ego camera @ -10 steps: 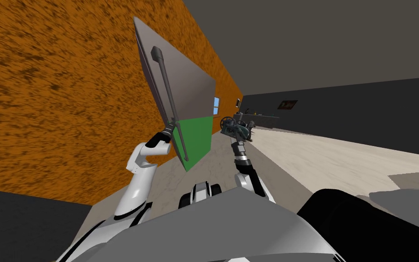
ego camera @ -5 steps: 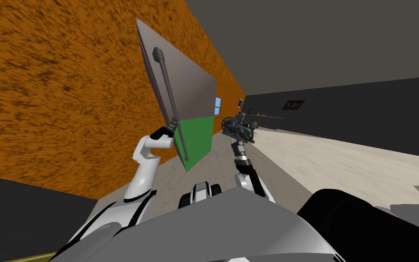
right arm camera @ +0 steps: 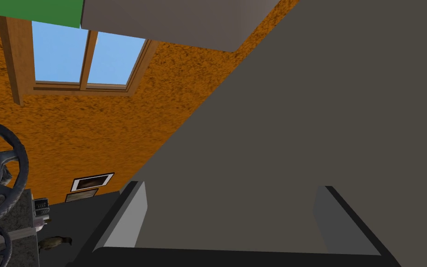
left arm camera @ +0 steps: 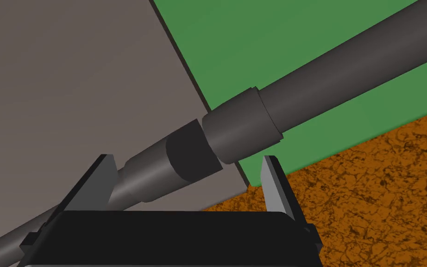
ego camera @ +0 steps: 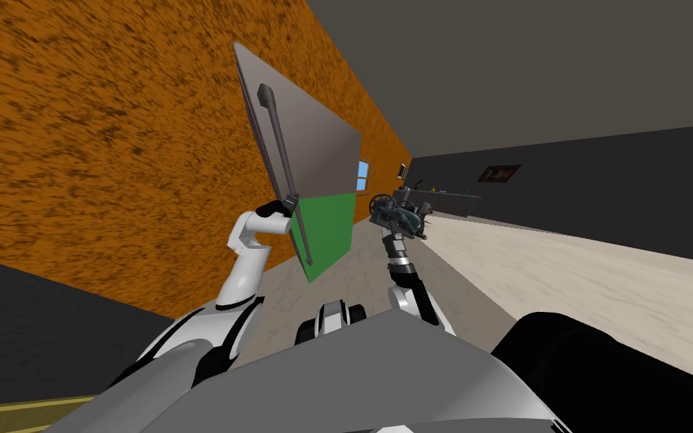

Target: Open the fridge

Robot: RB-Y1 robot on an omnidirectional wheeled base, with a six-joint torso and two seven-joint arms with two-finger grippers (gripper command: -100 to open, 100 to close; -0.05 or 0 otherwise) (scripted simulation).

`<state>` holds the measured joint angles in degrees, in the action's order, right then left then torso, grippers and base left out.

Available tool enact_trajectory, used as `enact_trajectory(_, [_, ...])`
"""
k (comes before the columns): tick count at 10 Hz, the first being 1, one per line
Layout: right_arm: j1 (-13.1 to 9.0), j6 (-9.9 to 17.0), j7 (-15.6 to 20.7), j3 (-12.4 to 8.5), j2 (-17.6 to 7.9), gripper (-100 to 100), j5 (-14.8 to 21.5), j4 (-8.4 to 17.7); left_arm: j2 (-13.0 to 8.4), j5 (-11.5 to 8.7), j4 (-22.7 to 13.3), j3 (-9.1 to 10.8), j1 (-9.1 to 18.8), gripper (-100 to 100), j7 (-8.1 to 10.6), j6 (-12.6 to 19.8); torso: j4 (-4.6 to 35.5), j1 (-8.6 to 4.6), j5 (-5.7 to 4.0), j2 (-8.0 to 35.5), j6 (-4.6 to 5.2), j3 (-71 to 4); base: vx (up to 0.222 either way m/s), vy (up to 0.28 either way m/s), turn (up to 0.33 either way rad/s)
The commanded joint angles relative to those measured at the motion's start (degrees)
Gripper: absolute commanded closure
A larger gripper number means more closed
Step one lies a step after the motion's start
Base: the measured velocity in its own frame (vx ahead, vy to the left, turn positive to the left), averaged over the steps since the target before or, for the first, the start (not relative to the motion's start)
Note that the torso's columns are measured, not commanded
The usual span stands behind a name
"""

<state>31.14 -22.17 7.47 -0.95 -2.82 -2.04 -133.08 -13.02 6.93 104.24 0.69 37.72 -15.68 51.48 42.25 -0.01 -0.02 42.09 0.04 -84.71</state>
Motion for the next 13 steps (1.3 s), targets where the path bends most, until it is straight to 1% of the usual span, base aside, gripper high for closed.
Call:
enact_trajectory(1, [0.0, 0.0, 0.0, 0.0, 0.0, 0, 0.0, 0.0, -1.0, -0.6, -1.3, -0.55, 2.9, -100, -0.13, 2.9, 0.0, 0.01, -0.01, 0.0, 0.05, 0.0, 0.011, -0.032, 0.056])
enact_trajectory(2, [0.0, 0.0, 0.0, 0.0, 0.0, 0, 0.0, 0.0, -1.6, -0.9, -2.0, -0.78, 4.3, -100, -0.18, 4.3, 0.0, -0.04, -0.03, 0.0, 0.09, 0.0, 0.009, -0.034, 0.054])
enact_trajectory(3, [0.0, 0.0, 0.0, 0.0, 0.0, 0, 0.0, 0.0, -1.4, -0.9, -1.7, -0.55, 3.4, -100, -0.18, 3.4, 0.0, -0.09, -0.05, 0.0, 0.09, 0.0, 0.001, -0.014, 0.024])
enact_trajectory(4, [0.0, 0.0, 0.0, 0.0, 0.0, 0, 0.0, 0.0, -1.5, -0.9, -1.8, -0.54, 3.5, -100, -0.2, 3.7, 0.0, -0.04, -0.01, 0.0, 0.09, 0.0, 0.0, 0.0, 0.0])
enact_trajectory(5, [0.0, 0.0, 0.0, 0.0, 0.0, 0, 0.0, 0.0, -1.5, -0.9, -1.7, -0.51, 3.5, 100, -0.21, 3.7, 0.0, -0.01, 0.01, 0.0, 0.06, 0.0, -0.005, 0.0, 0.008])
enact_trajectory(6, [0.0, 0.0, 0.0, 0.0, 0.0, 0, 0.0, 0.0, -1.6, 0.3, -1.6, 0.07, 3.3, 100, 0.1, 4.2, 0.0, 0.0, 0.02, 0.1, 0.03, 0.0, -0.027, -0.133, 0.064])
enact_trajectory(7, [0.0, 0.0, 0.0, 0.0, 0.0, 0, 0.0, 0.0, -1.8, 1.4, -1.4, 0.65, 3.1, 100, 0.43, 4.7, 0.0, -0.3, 0.01, 0.2, -0.08, 0.1, -0.033, -0.313, 0.146])
enact_trajectory(8, [0.0, 0.0, 0.0, 0.0, 0.0, 0, 0.0, 0.0, -1.8, 1.4, -1.4, 0.65, 3.1, 100, 0.43, 4.7, 0.0, -0.67, -0.15, 0.2, 0.03, 0.1, -0.067, -0.279, 0.138])
enact_trajectory(9, [0.0, 0.0, 0.0, 0.0, 0.0, 0, 0.0, 0.0, -1.9, 2.5, -1.3, 1.23, 3.0, 100, 0.76, 5.2, 0.2, -0.64, -0.29, 0.2, 0.45, 0.1, -0.093, -0.279, 0.097])
enact_trajectory(10, [0.0, 0.0, 0.0, 0.0, 0.0, 0, 0.0, 0.0, -2.1, 3.6, -1.1, 1.82, 2.9, 100, 1.09, 5.6, 0.3, -0.86, -0.43, 0.2, 0.64, 0.1, -0.155, -0.319, 0.11])
enact_trajectory(11, [0.0, 0.0, 0.0, 0.0, 0.0, 0, 0.0, 0.0, -2.1, 3.6, -1.1, 1.82, 2.9, 100, 1.09, 5.6, 0.4, -1.1, -0.55, 0.4, 0.68, 0.2, -0.148, -0.248, 0.056])
enact_trajectory(13, [0.0, 0.0, 0.0, 0.0, 0.0, 0, 0.0, 0.0, -2.4, 5.8, -0.8, 2.98, 2.6, 100, 1.75, 6.6, 0.4, -0.92, -0.51, 0.3, 0.64, 0.1, -0.123, -0.282, 0.071])
